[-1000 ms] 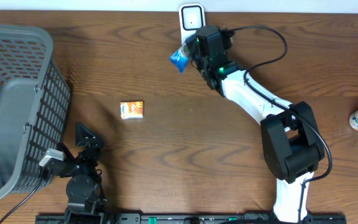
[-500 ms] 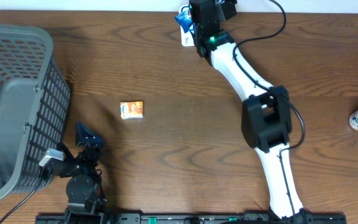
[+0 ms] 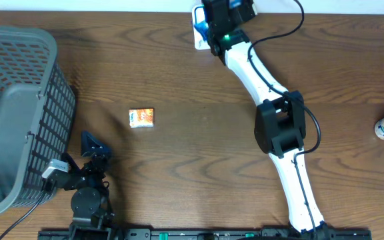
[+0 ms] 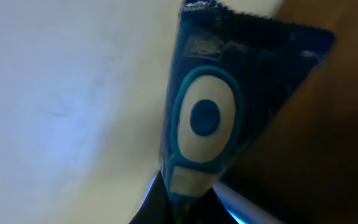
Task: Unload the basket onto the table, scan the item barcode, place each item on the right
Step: 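Hold the Oreo pack in front of the scanner window, then carry the Oreo pack to the far right and release it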
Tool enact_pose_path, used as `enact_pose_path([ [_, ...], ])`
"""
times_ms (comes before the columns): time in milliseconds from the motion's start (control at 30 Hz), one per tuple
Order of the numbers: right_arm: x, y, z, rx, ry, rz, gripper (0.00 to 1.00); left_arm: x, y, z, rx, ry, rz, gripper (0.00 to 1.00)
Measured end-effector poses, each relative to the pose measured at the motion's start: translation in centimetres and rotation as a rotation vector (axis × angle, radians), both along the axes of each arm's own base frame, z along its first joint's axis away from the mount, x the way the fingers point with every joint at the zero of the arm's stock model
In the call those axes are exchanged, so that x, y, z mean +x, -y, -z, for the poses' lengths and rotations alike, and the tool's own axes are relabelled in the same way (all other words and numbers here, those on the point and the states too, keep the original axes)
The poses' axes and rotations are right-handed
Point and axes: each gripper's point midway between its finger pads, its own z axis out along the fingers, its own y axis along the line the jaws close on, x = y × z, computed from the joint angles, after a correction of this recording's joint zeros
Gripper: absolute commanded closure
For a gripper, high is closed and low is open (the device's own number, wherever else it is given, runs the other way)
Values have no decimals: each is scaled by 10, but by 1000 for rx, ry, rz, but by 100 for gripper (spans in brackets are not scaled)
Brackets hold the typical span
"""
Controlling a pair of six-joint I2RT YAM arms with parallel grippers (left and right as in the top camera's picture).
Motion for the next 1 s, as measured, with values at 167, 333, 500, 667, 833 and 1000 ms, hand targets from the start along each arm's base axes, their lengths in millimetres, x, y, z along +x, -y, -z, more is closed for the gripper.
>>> enact_pose_path([
  [167, -38, 49, 31, -158, -279, 44, 98, 0, 0, 0, 0, -1, 1, 2],
  [333, -86, 135, 19, -244, -517, 162, 99, 0, 0, 0, 0, 0, 0, 2],
  [500, -154, 250, -19, -287, -669, 502, 99, 0, 0, 0, 0, -1, 0, 2],
  [667, -179, 310, -20, -324, -666, 728, 99, 0, 0, 0, 0, -1, 0, 2],
  [833, -201, 357, 7, -318, -713, 852, 99, 0, 0, 0, 0, -1, 0, 2],
  [1000, -237, 409, 41, -263, -801, 963, 99, 0, 0, 0, 0, -1, 0, 2],
])
